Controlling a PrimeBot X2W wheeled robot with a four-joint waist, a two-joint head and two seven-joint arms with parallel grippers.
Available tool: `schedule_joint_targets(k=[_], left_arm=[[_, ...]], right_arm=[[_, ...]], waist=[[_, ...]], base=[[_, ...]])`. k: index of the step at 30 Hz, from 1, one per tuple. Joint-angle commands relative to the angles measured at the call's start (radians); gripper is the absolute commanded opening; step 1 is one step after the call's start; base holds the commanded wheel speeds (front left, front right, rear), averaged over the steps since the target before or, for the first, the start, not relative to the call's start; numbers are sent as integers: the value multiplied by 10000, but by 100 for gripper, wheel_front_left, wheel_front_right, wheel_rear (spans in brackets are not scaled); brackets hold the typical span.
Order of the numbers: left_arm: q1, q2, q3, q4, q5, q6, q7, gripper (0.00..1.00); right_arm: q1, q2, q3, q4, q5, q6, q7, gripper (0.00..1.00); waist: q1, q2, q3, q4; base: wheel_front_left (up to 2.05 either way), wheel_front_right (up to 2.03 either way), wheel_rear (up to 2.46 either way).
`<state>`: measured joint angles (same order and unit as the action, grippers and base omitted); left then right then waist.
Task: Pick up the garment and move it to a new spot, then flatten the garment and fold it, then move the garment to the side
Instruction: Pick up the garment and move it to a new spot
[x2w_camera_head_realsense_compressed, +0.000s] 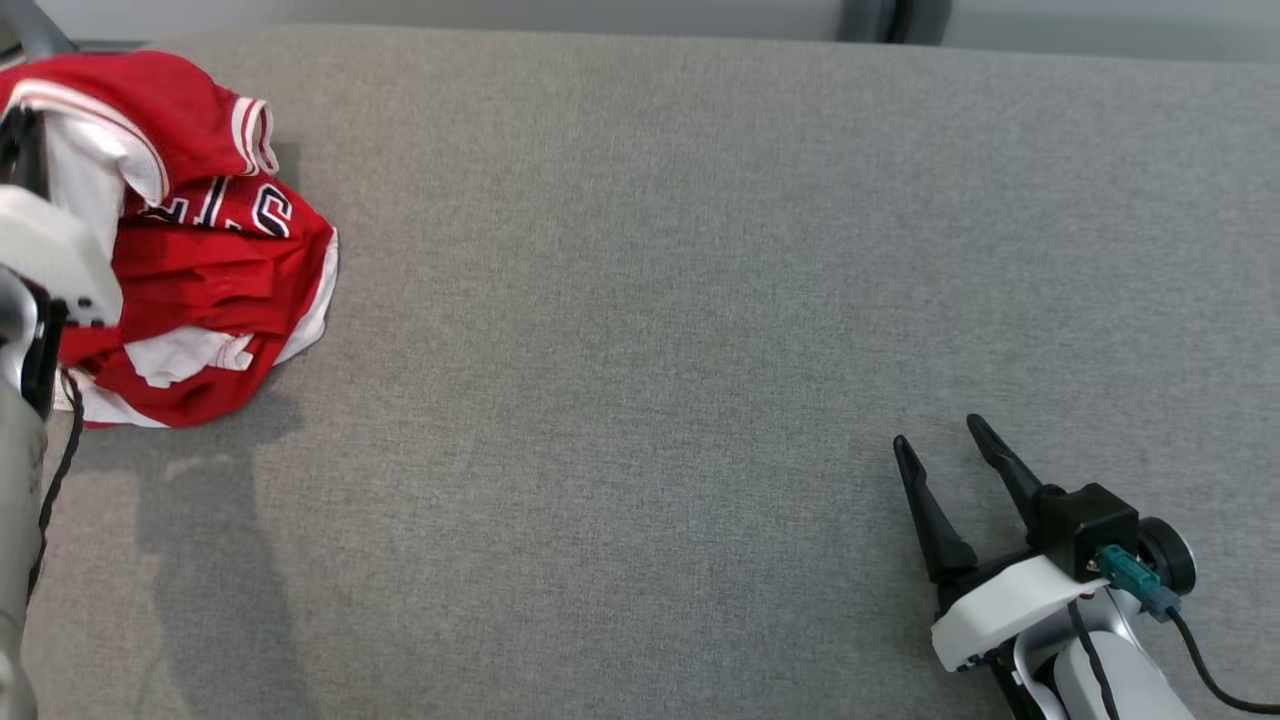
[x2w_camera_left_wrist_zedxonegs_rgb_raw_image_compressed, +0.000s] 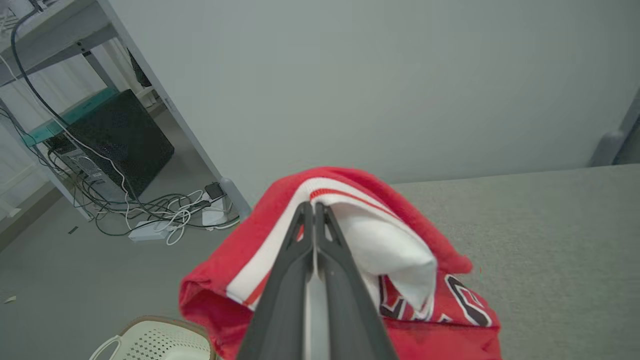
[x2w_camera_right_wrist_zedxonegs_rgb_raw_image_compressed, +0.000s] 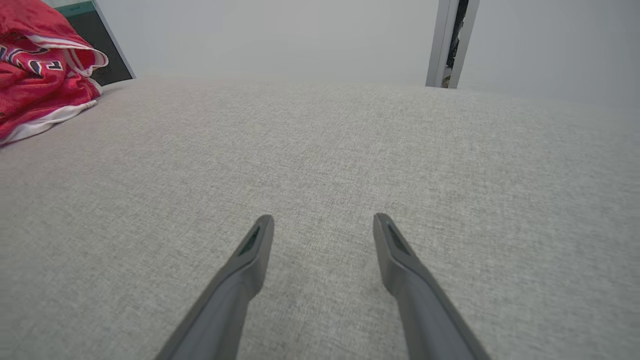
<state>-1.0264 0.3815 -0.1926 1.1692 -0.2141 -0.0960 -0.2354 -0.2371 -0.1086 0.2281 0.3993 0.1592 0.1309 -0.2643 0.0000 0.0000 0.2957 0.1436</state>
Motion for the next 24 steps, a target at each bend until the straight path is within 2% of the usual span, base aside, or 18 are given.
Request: schedule_joint_targets(k=[1,4,10,17,19,24], left_arm=[[-242,-53,-108,-170,79,-58,-106,0],[-511,-227,-374,-597,162,-189,-230,0],[-589,-1161,-781,-1367,-256,-332,-299,0],[245,-2535,-1729,-2628,-1137,-341,-288,0],[392,-2682,-1850,-2825,-1297,-342,-289,0],[1121,-3202,-2883,-3614,-2069,-345,-290,0]], right_arm=[[114,-1,-80,29,77,-3,-3,100],[268,154,-127,91,143,-3,-3,100],[584,322,-226,150,238,-3,-3,100],[964,485,-473,164,351,-3,-3,100],[1025,500,-469,184,357,-3,-3,100],[1222,530,-545,210,368,-3,-3,100]], waist=[[0,0,-316,-98],[0,0,-678,-248],[0,0,-1314,-722],[0,0,-1816,-1505],[0,0,-1875,-1626],[0,0,-1987,-2128]], base=[[0,0,0],[0,0,0],[0,0,0],[0,0,0],[0,0,0],[0,0,0]])
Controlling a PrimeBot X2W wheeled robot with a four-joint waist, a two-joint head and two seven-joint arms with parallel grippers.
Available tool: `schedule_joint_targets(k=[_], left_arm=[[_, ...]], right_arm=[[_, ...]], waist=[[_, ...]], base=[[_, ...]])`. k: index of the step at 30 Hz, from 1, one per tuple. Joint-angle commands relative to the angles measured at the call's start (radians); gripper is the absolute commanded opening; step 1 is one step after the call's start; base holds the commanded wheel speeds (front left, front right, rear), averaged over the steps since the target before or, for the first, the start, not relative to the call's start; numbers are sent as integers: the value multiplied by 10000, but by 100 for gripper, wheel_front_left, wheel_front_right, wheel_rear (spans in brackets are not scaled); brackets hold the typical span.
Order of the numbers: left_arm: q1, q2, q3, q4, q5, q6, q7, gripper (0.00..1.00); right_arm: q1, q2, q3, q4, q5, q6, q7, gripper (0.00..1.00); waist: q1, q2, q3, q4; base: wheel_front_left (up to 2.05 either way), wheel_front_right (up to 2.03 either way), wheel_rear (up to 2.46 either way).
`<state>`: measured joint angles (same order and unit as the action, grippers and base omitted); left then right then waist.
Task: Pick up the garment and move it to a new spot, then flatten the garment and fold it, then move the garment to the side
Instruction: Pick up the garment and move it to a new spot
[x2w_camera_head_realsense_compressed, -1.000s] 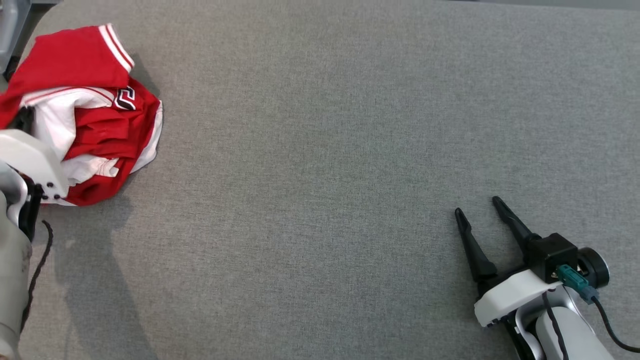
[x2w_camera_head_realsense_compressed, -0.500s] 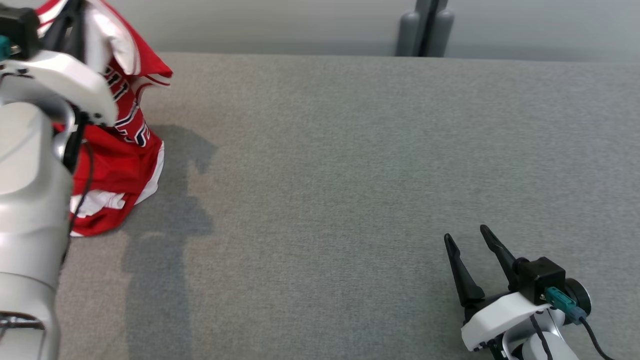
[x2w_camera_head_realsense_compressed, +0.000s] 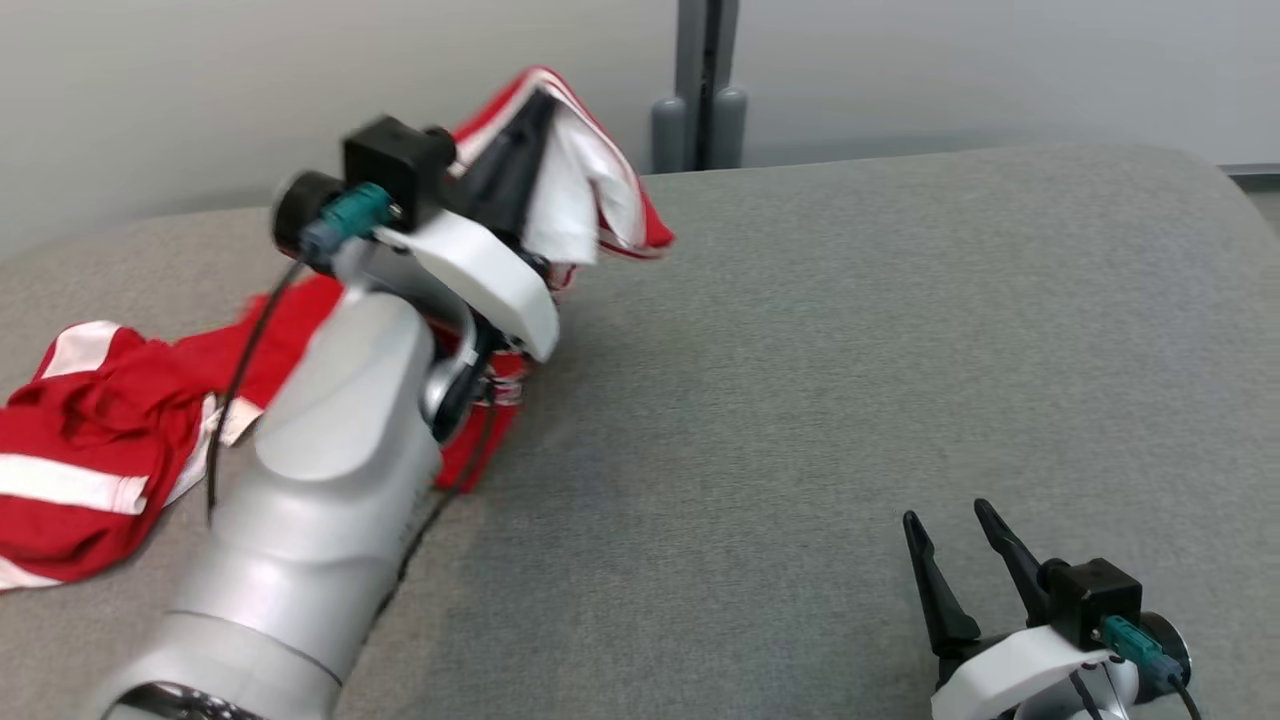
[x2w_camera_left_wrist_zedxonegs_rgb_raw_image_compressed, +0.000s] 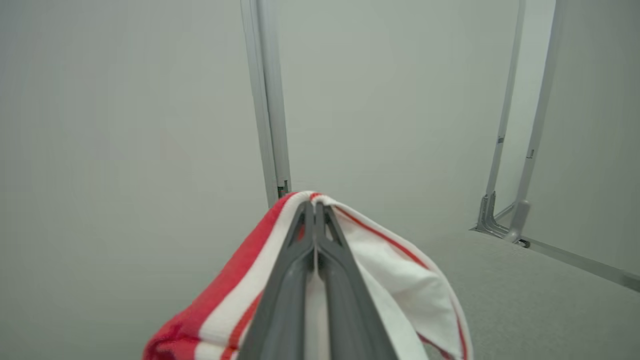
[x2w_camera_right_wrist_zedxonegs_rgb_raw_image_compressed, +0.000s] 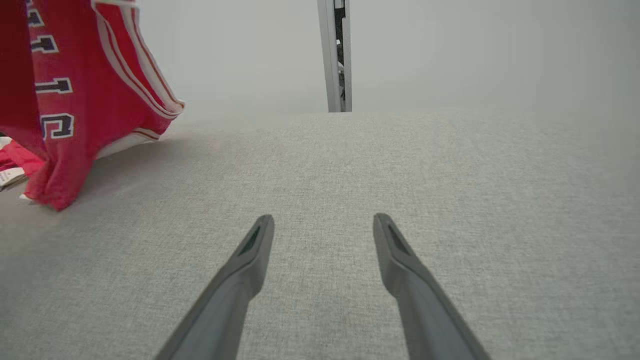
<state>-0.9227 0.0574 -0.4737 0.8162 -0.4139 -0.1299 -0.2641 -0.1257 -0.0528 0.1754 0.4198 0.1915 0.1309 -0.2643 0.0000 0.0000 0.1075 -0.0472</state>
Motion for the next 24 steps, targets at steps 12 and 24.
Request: schedule_joint_targets(k=[12,24], left_arm=[[1587,-35,-3836,-2955,-3037,760,-4,0],[3098,-9,-3028,-2158,-2291,1381,-5,100]], right_arm=[[246,1,-67,26,114,-1,-3,100],[1,-1,-25,-56,281,-1,-3,100]], waist=[[0,0,-186,-670],[0,0,-17,-472]], base=[[0,0,0],[0,0,0]])
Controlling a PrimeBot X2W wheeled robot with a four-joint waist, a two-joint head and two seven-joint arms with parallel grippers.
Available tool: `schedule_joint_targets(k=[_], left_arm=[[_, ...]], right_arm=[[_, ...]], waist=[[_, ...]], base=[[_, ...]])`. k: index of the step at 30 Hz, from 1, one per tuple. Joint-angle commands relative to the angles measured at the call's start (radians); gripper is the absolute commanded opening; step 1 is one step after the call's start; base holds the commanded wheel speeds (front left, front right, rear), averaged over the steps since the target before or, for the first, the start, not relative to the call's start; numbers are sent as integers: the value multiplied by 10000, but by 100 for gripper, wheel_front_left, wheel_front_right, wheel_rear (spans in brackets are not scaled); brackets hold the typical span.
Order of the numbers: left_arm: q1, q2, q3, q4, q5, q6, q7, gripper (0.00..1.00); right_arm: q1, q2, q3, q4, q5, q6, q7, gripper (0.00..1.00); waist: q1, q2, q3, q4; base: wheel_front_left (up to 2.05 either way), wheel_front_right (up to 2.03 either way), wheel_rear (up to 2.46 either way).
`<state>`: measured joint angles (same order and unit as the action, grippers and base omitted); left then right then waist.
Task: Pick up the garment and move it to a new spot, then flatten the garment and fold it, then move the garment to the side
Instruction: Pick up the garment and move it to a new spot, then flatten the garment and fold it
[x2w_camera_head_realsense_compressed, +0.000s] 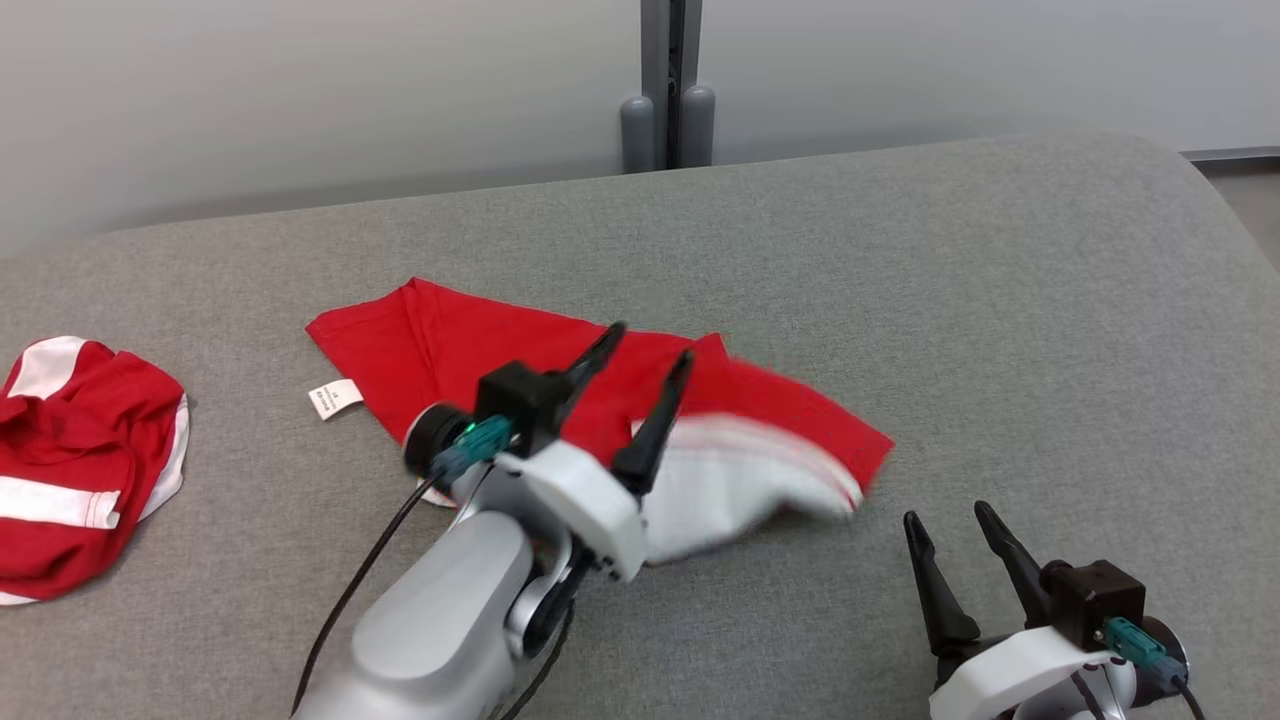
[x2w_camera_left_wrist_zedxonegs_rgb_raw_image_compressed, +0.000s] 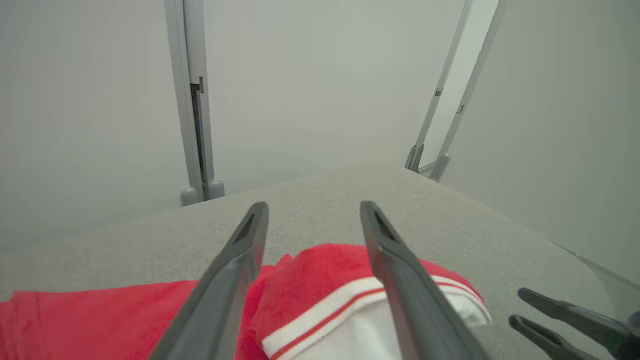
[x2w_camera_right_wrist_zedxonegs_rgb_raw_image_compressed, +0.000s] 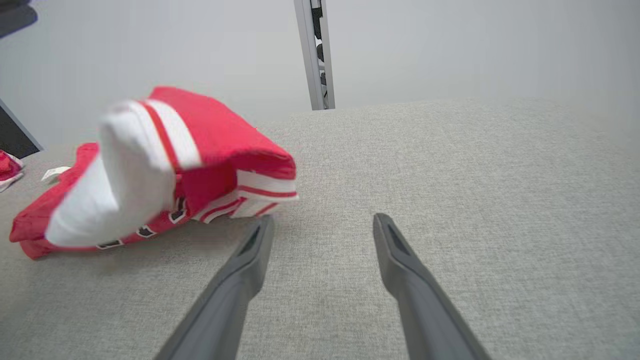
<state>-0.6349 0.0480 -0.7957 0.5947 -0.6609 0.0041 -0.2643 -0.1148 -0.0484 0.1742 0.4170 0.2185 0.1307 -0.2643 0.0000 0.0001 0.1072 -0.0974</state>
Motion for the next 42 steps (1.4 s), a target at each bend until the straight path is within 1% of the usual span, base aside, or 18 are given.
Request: schedule_joint_targets(k=[1,6,10,12,14,15,18,24,25,27,30,34,38,42], left_arm=[[467,167,457,143,368,59,-2,100],[1972,550,2216,-103,1249,203,-2,100],[3280,795,3738,-684,2049,404,-2,100],[3980,812,4425,-974,2434,458,-3,100],[4598,790,5032,-1243,2824,451,-2,100],[4598,790,5032,-1243,2824,451,-2,100],[5460,702,5929,-1608,3223,336,-2,100],[6747,399,7386,-2194,3938,146,-2,100],[7040,287,7792,-2431,4157,114,-2,100],[7380,180,8211,-2625,4264,102,-2,100],[7726,88,8440,-2692,4436,-75,-2,100],[7808,47,8532,-2613,4594,-232,-2,100],[7578,41,8246,-2547,4326,-312,-2,100],[7413,48,7904,-2483,4199,-295,-2,100]], right_arm=[[-108,-47,-29,-26,10,1,-3,100],[7,-48,-135,-74,-54,1,-3,100],[212,-49,-212,-181,-93,1,-3,100],[287,-46,-240,-202,-133,1,-3,100],[392,-46,-217,-172,-142,1,-3,100],[392,-46,-217,-172,-142,1,-3,100],[469,-50,-180,-115,-103,1,-3,100],[639,-50,3,-38,-36,1,-3,100],[647,-50,79,-1,-61,1,-3,100],[700,-50,163,29,-68,1,-3,100],[747,-52,232,40,-88,1,-3,100],[743,-50,222,86,-102,1,-3,100],[705,-47,358,99,-165,1,-3,100],[456,-51,799,249,-153,1,-3,100]], waist=[[0,-1,-27,56],[0,-1,-189,253],[0,-1,-414,484],[0,-1,-558,607],[0,-1,-721,698],[0,-1,-721,698],[0,-1,-901,791],[0,-1,-1150,961],[0,-1,-1203,986],[0,-1,-1243,983],[0,-1,-1263,1006],[0,-1,-1206,1117],[0,-1,-1085,1319],[0,-1,-901,1678]], base=[[0,0,0],[0,0,0],[0,0,0],[0,0,0],[0,0,0],[0,0,0],[0,0,0],[0,0,0],[0,0,0],[0,0,0],[0,0,0],[0,0,0],[0,0,0],[0,0,0]])
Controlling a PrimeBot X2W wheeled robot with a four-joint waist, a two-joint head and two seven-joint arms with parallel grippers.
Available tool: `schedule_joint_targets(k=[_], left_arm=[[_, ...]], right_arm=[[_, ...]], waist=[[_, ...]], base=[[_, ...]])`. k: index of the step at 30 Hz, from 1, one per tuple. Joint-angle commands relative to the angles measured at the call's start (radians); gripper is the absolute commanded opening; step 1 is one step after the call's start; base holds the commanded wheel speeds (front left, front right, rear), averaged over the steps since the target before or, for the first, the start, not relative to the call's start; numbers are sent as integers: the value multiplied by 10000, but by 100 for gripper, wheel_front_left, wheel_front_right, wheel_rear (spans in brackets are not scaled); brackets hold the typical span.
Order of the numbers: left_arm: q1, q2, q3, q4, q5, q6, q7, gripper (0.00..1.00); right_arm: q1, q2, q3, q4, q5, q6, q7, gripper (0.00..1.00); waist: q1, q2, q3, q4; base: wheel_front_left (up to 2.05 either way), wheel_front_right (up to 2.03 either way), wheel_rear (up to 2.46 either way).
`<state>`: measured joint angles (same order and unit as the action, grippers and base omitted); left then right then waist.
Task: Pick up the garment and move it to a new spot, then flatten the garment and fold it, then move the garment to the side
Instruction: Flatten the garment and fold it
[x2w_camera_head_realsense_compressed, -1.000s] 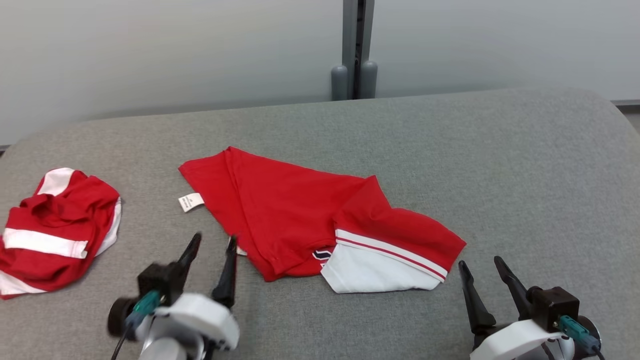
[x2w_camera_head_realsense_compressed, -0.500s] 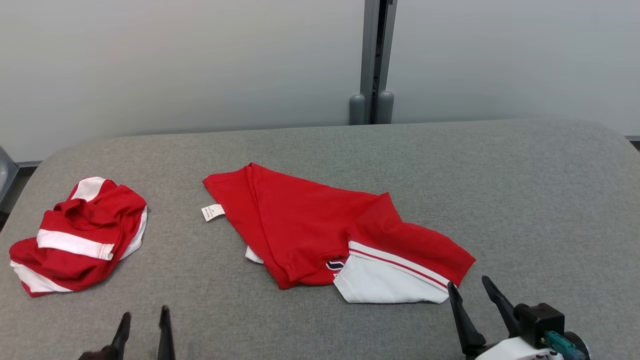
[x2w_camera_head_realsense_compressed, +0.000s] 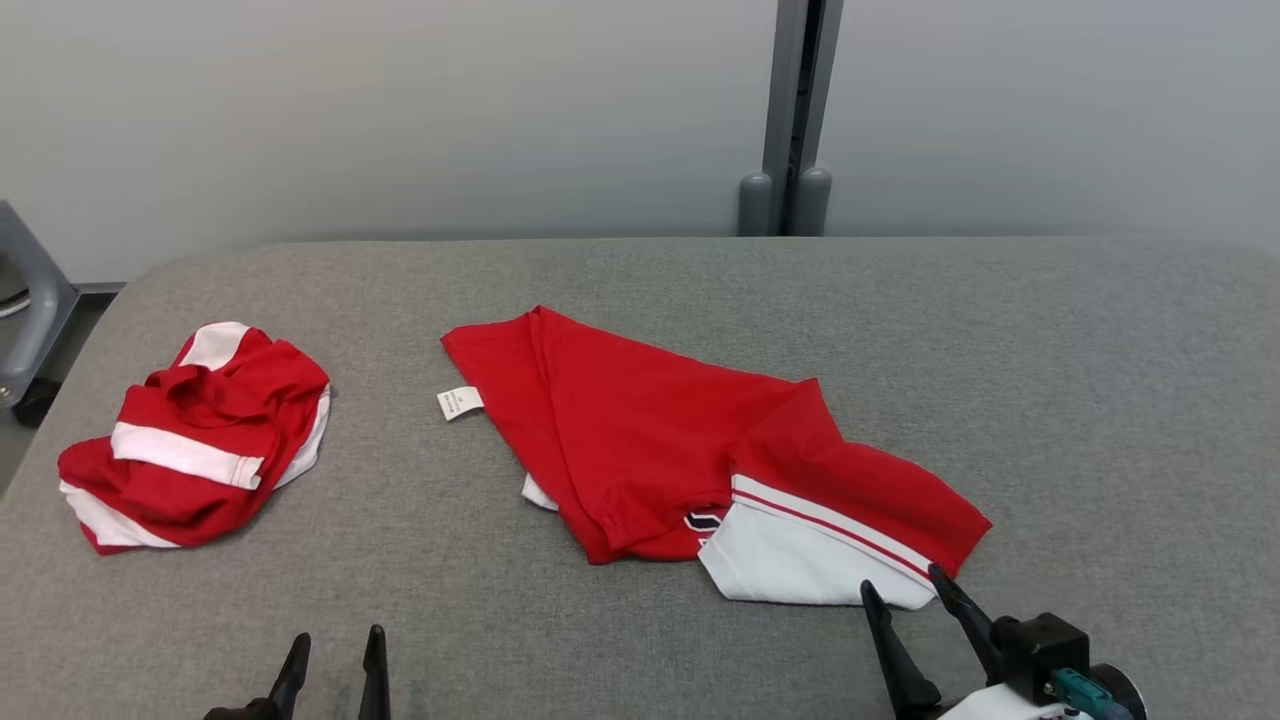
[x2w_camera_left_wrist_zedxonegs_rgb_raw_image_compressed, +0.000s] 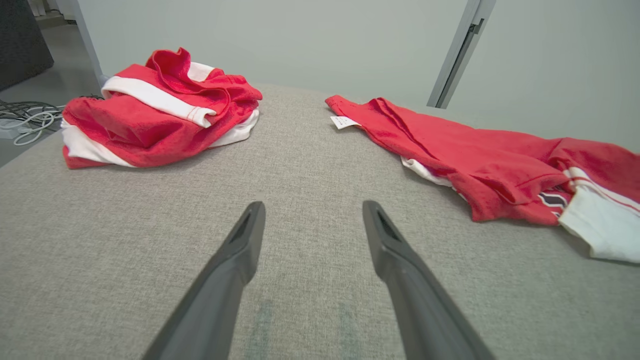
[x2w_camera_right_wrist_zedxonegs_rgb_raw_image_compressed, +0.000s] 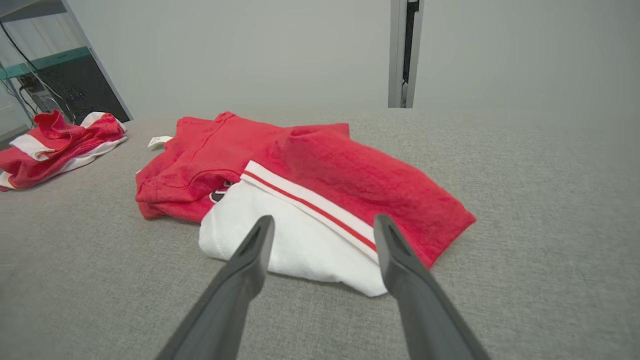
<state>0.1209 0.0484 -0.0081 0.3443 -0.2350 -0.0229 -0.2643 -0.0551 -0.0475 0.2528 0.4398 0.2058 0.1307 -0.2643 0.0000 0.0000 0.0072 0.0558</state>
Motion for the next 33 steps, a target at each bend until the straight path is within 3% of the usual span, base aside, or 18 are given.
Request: schedule_joint_targets(k=[1,17,19,20,22,33], left_arm=[[-169,44,-66,28,-62,-27,-2,100],[-774,38,-859,266,-636,-20,-2,100],[-788,35,-908,288,-688,-4,-2,100],[-778,37,-920,298,-716,19,-2,100],[-784,38,-929,296,-737,35,-2,100],[-762,41,-1069,396,-704,-83,-2,100]], right_arm=[[-216,-56,145,90,-17,1,-3,100],[-1938,-256,1967,2197,259,-1,-2,100],[-2062,-305,2023,2624,280,-1,5,89],[-2087,-315,2015,2821,277,1,13,49],[-2124,-310,1996,2972,314,2,38,0],[-1769,-394,933,969,381,1,-2,0]], waist=[[0,0,174,266],[0,0,1438,2005],[0,0,1521,2103],[0,0,1547,2129],[0,0,1574,2141],[0,0,1105,1464]], base=[[0,0,0],[0,0,0],[0,0,0],[0,0,0],[0,0,0],[0,0,0]])
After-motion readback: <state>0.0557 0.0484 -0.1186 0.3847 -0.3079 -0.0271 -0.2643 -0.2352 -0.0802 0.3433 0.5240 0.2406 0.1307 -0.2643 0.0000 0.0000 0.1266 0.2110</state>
